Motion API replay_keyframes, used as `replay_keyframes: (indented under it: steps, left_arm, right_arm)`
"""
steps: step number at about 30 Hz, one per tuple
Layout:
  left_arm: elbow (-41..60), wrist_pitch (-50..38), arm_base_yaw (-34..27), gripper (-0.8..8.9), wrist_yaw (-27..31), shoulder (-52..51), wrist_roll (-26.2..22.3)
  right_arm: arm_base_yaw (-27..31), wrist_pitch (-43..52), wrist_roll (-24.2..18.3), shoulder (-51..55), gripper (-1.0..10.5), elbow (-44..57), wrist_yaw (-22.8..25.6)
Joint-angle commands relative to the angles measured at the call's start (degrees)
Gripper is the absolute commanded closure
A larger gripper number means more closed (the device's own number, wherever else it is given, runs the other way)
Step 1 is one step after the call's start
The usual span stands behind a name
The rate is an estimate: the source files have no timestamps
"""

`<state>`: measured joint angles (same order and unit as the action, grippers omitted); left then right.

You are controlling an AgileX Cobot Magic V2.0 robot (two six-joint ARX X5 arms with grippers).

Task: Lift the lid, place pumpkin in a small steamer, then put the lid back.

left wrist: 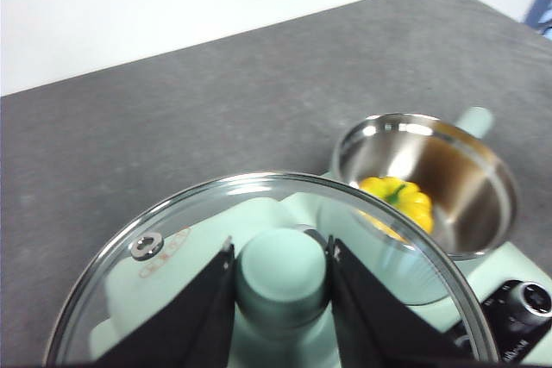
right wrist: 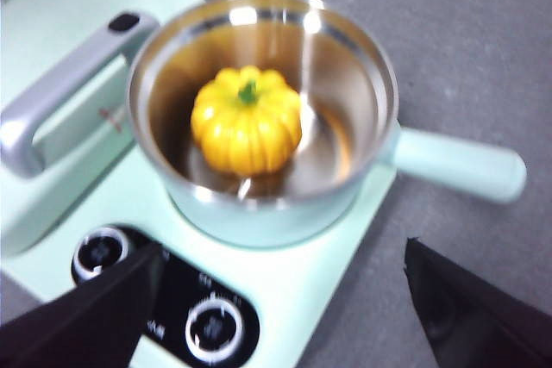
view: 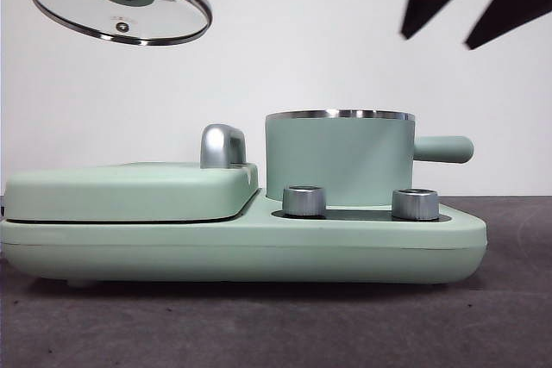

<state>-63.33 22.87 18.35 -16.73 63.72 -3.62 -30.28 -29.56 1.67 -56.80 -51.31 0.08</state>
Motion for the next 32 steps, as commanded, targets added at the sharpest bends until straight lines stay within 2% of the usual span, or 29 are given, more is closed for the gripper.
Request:
replay_keyframes:
  steps: [1,7,12,20,32]
  left_arm:
    - [-0.98,-1.88,1.01,7.98,-0.55,0.83,-0.26]
    - [-0.98,-4.98,4.59,7.98,-1.20,3.02,-0.87]
    - [-0.98,-11.50,8.98,7.98,-1.20,6.03,-0.90]
    - [-1.22,-22.91,14.49,7.98,-1.16,13.84,-1.90]
    - [-5.86,-31.98,18.49,7.98,-1.14,27.58,-3.23]
  right_arm:
    - [-0.33,0.31,0.70,5.22,5.2,2.62,0.70]
    - [-0.35,-7.19,1.42,13.90,5.1,4.76,1.95]
    - [-0.35,-11.19,1.40,17.79,5.2,4.76,1.92]
    - [-0.35,-11.43,2.84,19.19,5.2,4.76,1.92]
    - [-0.35,-12.39,4.02,19.06,5.1,4.76,1.95]
